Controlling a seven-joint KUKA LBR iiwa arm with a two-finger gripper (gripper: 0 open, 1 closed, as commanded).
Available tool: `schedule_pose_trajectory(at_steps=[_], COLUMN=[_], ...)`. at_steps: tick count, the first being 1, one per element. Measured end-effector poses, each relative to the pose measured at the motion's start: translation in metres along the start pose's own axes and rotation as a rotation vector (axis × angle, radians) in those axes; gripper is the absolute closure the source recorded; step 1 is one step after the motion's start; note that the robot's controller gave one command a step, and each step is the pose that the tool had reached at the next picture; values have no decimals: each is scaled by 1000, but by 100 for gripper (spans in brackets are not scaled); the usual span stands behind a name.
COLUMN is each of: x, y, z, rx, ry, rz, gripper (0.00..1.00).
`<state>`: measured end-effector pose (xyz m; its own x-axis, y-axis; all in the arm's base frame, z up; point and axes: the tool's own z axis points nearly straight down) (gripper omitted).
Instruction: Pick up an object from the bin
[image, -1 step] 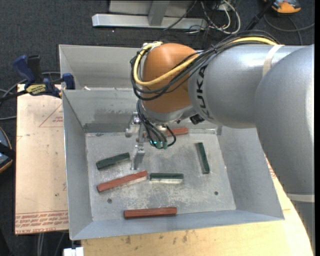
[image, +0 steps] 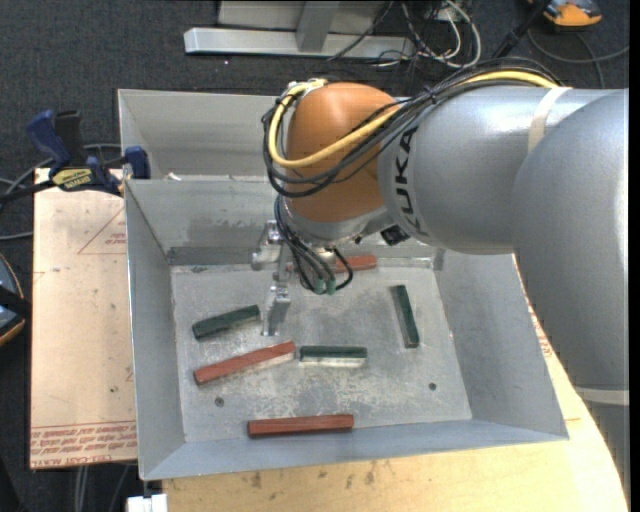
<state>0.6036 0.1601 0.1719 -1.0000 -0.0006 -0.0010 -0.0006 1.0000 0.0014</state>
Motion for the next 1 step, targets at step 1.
schedule_pose_trajectory(at_steps=[1], x=[-4], y=[18], z=[44], rx=[0], ry=[-4], rz=[-116], gripper=[0])
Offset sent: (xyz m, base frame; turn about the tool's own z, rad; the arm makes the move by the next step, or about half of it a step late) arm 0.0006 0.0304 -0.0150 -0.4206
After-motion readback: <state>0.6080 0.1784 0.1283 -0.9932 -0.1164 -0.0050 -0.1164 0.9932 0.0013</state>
